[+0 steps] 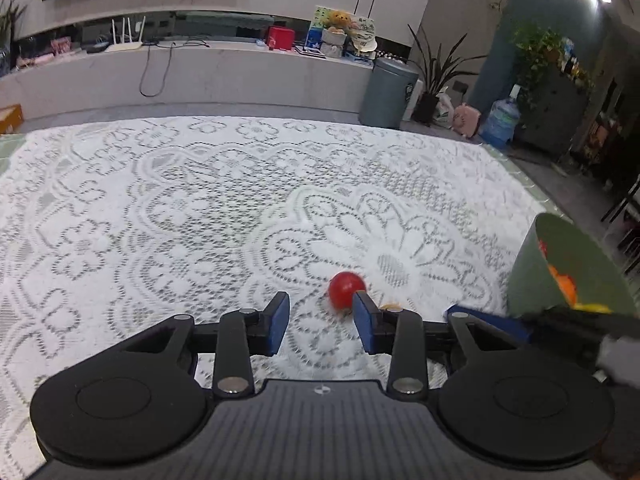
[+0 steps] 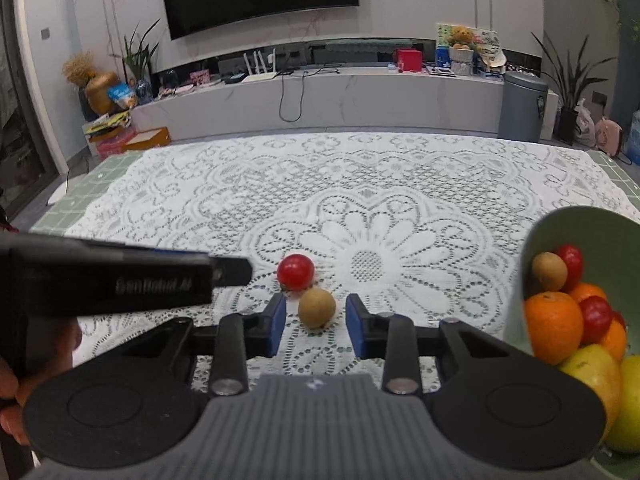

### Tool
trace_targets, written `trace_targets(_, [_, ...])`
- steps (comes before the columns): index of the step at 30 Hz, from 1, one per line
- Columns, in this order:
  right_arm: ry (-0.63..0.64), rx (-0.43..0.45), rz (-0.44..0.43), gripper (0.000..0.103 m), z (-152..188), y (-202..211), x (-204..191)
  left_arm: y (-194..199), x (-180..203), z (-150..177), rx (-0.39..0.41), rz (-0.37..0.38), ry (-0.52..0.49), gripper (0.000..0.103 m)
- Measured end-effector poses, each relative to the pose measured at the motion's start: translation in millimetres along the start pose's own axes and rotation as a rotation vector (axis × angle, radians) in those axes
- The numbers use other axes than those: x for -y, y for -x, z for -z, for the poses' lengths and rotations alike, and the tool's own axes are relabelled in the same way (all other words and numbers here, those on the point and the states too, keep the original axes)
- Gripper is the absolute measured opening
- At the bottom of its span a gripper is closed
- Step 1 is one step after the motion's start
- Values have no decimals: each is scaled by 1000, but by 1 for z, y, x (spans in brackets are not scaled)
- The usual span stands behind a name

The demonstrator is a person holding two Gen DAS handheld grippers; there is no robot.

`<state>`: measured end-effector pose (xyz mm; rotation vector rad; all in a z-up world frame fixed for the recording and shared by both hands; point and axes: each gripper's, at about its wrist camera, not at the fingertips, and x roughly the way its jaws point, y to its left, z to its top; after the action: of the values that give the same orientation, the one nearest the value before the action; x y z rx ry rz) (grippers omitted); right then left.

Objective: Organize fruits
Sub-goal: 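Raise both tools out of the colander and back over the last fruits, then grasp the last red cherry tomato with the left tool while the right grasps the brown fruit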

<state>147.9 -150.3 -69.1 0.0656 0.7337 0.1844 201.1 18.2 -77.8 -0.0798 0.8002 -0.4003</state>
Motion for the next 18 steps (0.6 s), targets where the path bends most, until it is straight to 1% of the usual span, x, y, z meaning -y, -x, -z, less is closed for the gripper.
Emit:
trace_targets(4, [61,-1,12,31,0,-10,-10,-6,1,-3,8,2,-11,42])
trace_targets(8, [90,-8,37,31,1,-20,-15,-16,0,-4,6,20,3,42])
trace_targets(13, [92,-16,56,30,1,-27,-14,-23,-5,-2,0,35,20,42])
trace_targets(16, [92,-28,63,29,1,-32,-14,-26,-8,-1,-6,44,51,40])
trace_targets(18, [95,-39,71,26,1,-36,-14,-27,-7,-1,-8,48,54,40])
